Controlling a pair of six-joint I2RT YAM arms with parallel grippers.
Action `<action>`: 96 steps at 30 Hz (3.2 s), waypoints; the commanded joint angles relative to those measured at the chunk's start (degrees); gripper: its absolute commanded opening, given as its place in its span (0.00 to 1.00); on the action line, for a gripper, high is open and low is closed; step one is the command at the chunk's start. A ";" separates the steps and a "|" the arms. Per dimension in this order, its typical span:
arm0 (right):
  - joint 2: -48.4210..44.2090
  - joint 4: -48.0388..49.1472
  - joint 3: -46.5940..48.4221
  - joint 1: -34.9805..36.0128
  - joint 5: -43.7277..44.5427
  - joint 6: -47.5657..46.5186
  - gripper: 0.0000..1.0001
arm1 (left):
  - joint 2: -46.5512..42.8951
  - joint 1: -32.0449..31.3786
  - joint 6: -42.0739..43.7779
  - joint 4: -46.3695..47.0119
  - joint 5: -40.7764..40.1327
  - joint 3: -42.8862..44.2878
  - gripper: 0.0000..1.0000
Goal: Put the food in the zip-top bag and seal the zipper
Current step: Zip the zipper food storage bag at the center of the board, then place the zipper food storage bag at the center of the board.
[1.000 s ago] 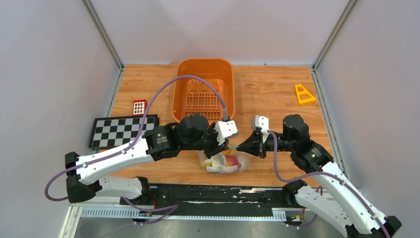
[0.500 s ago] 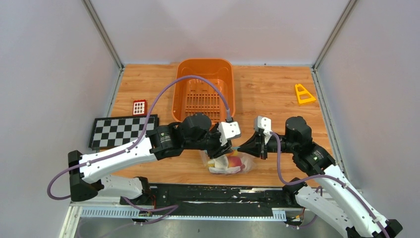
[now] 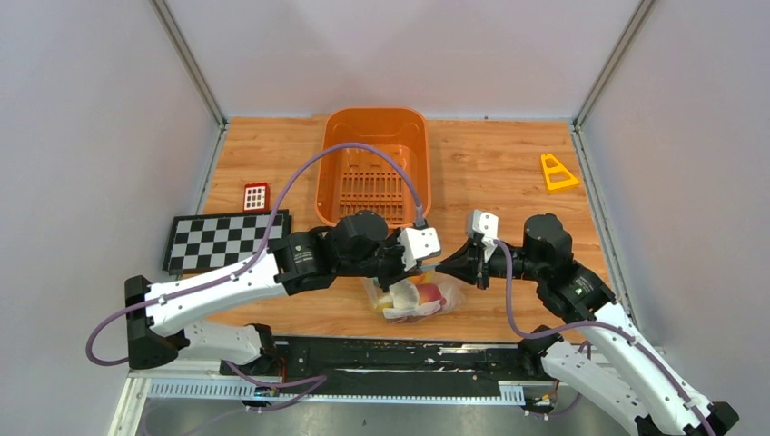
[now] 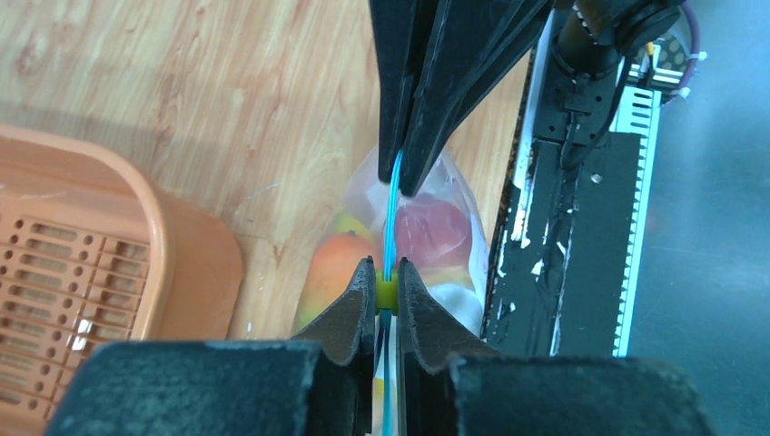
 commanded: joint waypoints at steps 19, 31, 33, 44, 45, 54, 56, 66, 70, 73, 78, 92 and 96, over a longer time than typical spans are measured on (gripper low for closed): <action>-10.92 4.90 -4.31 -0.29 37.96 6.51 0.00 | -15.73 0.15 -8.11 -4.00 -21.09 -11.09 0.06; -11.13 3.17 -3.99 -0.29 41.98 5.82 0.00 | -16.37 0.15 -9.17 -6.19 -21.23 -10.73 0.07; -11.82 3.04 -3.95 -0.25 43.94 5.87 0.00 | -16.05 0.15 -9.08 -6.25 -21.87 -10.56 0.07; -12.02 2.83 -3.63 -1.17 51.29 7.59 0.00 | -13.77 0.13 -14.43 -7.97 -28.91 -11.39 0.11; -12.49 3.36 -3.94 -1.29 51.09 7.76 0.00 | -13.66 0.15 -14.86 -7.61 -29.39 -11.43 0.12; -10.17 7.22 -5.82 -1.60 48.82 9.69 0.00 | -12.21 0.16 -13.26 -3.73 -25.96 -10.95 0.29; -8.96 6.58 -5.06 -1.64 49.18 10.00 0.00 | -12.54 0.31 -14.16 -2.40 -27.15 -10.56 0.63; -4.87 7.44 2.47 -2.67 58.76 9.89 0.00 | -18.70 4.70 -17.62 3.96 -29.36 -11.62 0.98; 1.93 4.89 10.40 -4.96 60.80 6.86 0.00 | -20.21 5.92 -17.97 5.58 -28.95 -12.74 1.00; 3.14 4.24 12.04 -6.27 62.35 7.10 0.00 | -19.45 6.34 -18.82 5.19 -29.37 -12.82 1.00; -3.20 5.54 3.00 -6.31 47.39 10.97 0.00 | -19.40 6.48 -20.67 5.34 -29.85 -14.31 1.00; -15.96 -7.72 -5.74 -6.31 11.90 22.83 0.00 | -17.39 6.81 -20.47 5.64 -29.42 -13.57 1.00; -6.00 -15.84 -2.80 -6.13 1.15 21.55 0.30 | -16.76 6.92 -20.57 5.93 -29.32 -13.46 1.00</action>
